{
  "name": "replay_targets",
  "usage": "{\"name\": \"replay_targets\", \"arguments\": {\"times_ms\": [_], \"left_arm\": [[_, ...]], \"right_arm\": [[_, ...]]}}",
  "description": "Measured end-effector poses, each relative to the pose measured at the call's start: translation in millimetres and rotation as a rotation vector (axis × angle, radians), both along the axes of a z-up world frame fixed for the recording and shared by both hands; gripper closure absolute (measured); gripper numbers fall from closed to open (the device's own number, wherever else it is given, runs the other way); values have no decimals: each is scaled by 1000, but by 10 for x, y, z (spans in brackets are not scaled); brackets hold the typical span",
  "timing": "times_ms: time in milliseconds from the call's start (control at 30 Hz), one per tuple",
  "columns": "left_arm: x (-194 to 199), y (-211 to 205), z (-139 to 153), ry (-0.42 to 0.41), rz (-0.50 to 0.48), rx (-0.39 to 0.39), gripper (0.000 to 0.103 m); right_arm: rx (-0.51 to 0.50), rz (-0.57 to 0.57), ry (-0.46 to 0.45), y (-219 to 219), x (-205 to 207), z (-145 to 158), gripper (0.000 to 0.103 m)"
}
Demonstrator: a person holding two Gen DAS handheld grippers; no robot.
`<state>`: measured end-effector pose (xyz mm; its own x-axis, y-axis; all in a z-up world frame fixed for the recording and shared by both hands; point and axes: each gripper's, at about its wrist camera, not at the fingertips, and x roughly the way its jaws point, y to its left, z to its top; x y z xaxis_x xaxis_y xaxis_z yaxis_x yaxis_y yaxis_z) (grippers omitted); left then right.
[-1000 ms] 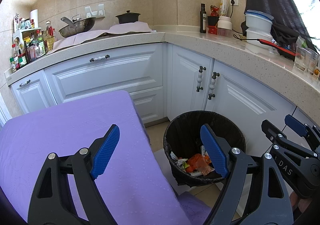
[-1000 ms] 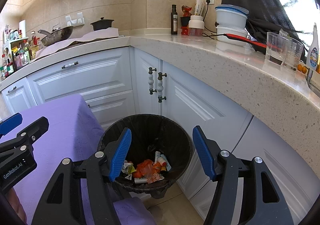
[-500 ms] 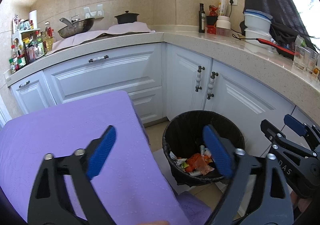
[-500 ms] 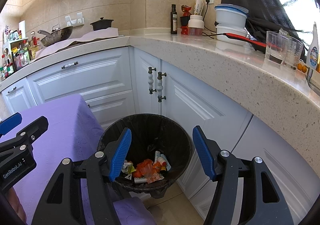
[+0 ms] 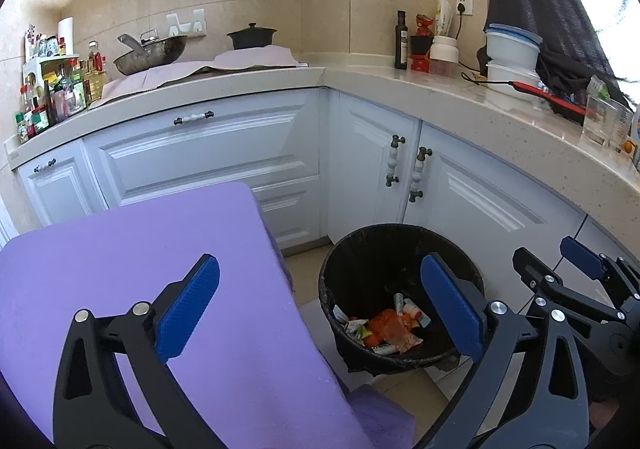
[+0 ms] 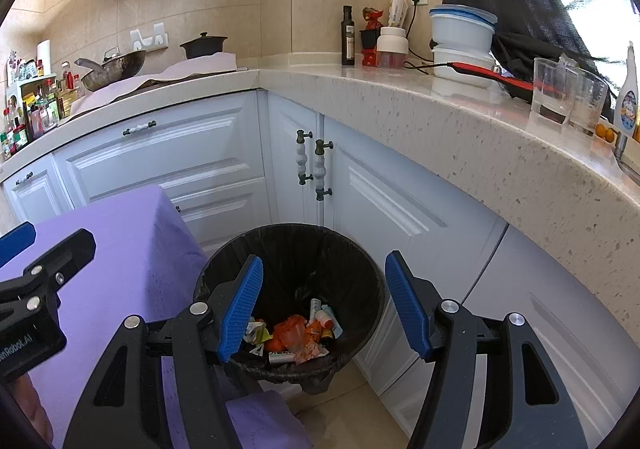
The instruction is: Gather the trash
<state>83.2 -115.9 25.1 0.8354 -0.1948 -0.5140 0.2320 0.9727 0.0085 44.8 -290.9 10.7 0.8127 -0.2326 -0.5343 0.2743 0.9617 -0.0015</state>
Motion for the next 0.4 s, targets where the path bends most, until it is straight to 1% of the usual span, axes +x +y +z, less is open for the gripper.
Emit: {"name": "replay_targets", "arguments": {"times_ms": [167,400], "left_arm": [[11,17,12,-5,13,11,5],[86,143,-13,29,46,24,5]], "right_arm": [[2,-3,3,3,-5,-11,41],[0,11,-5,51,1,11,38]]}}
